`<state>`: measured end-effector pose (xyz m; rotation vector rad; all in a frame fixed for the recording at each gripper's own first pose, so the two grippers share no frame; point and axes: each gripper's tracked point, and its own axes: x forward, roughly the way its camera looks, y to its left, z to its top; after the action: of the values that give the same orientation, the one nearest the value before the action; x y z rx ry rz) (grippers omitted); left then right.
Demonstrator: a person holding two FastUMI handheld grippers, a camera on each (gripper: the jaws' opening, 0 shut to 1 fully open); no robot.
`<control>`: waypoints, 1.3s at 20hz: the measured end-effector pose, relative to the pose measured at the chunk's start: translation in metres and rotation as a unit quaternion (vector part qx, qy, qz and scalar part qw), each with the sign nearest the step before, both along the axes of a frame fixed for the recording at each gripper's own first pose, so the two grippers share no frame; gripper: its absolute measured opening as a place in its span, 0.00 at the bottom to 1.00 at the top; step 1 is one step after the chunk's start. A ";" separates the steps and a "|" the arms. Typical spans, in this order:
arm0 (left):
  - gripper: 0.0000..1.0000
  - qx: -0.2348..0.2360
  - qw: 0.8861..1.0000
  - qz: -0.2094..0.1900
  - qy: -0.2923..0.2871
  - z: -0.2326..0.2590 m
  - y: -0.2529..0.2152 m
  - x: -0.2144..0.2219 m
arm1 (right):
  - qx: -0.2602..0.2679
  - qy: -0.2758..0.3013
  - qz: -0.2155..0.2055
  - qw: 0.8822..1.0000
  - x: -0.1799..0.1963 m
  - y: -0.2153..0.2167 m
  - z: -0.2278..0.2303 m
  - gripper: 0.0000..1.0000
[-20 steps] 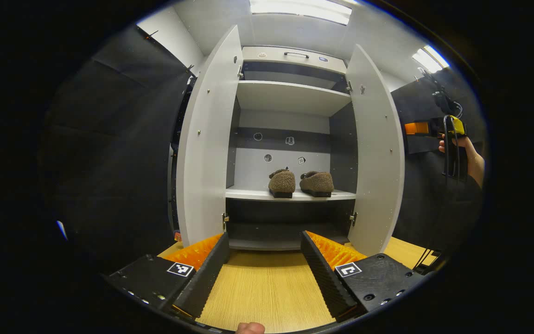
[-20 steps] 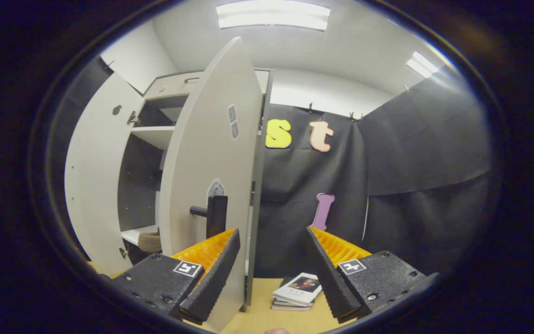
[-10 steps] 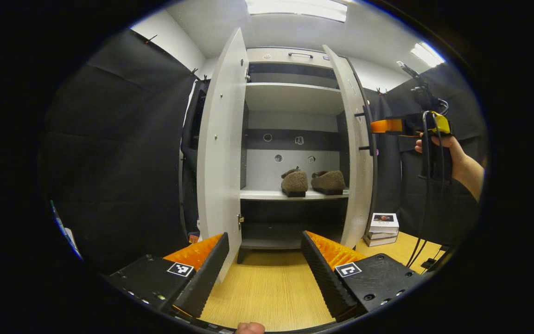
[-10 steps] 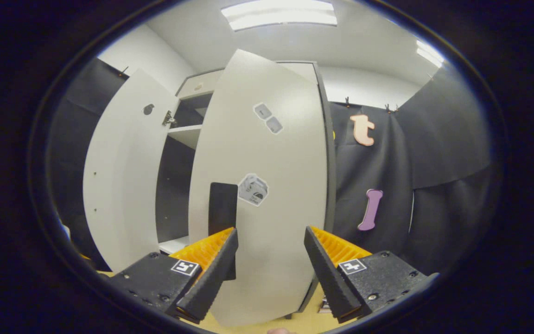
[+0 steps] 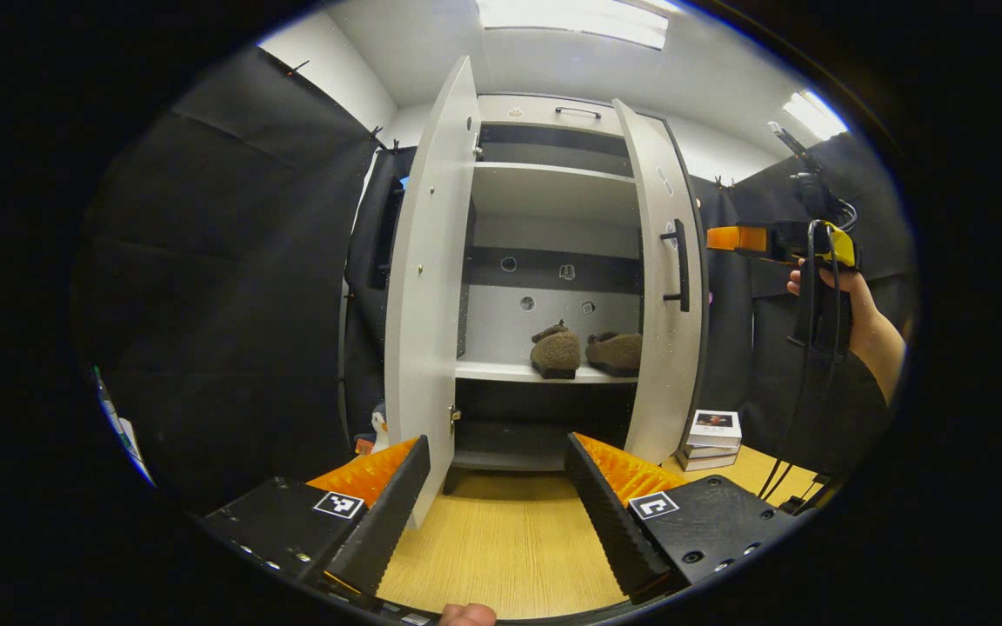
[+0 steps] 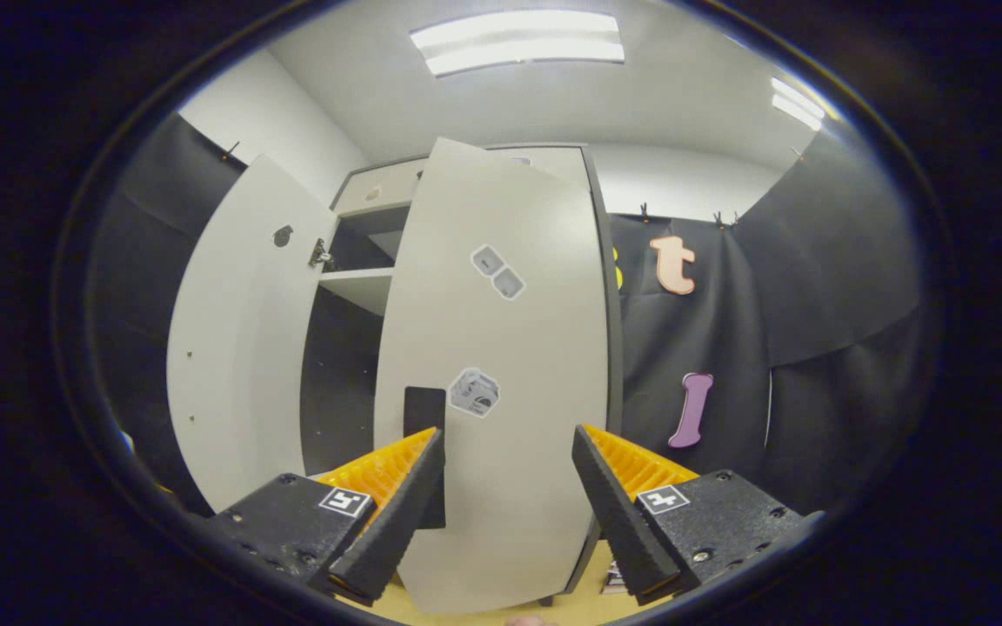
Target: Grab one shoe with the right hand and put it into the shoe cabinet, grab the other shoe with the left hand and put it into the shoe cabinet; then close the right door with the right hand and the left door with the left hand.
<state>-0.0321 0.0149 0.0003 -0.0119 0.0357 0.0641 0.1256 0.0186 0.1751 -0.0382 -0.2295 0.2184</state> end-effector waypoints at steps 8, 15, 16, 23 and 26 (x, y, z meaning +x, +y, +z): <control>0.95 0.004 0.999 -0.046 0.013 -0.015 -0.036 0.003 | -0.004 0.008 -0.039 0.999 -0.065 -0.014 -0.077 0.96; 0.95 0.009 0.997 -0.068 0.041 -0.037 -0.054 0.007 | 0.047 0.068 -0.037 0.996 -0.101 -0.008 -0.162 0.96; 0.95 0.009 0.997 -0.068 0.042 -0.038 -0.054 0.007 | 0.046 0.077 -0.041 0.995 -0.105 -0.010 -0.174 0.96; 0.95 0.003 0.997 -0.072 0.031 -0.032 -0.056 0.008 | 0.052 0.145 -0.059 0.986 -0.128 -0.023 -0.234 0.96; 0.95 -0.017 0.997 -0.078 0.014 -0.016 -0.059 0.010 | 0.072 0.140 -0.061 0.986 -0.127 -0.026 -0.227 0.96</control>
<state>-0.0221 -0.0439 -0.0152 -0.0428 0.0664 -0.0931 -0.0011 -0.0069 -0.0518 0.1210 0.0386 0.0830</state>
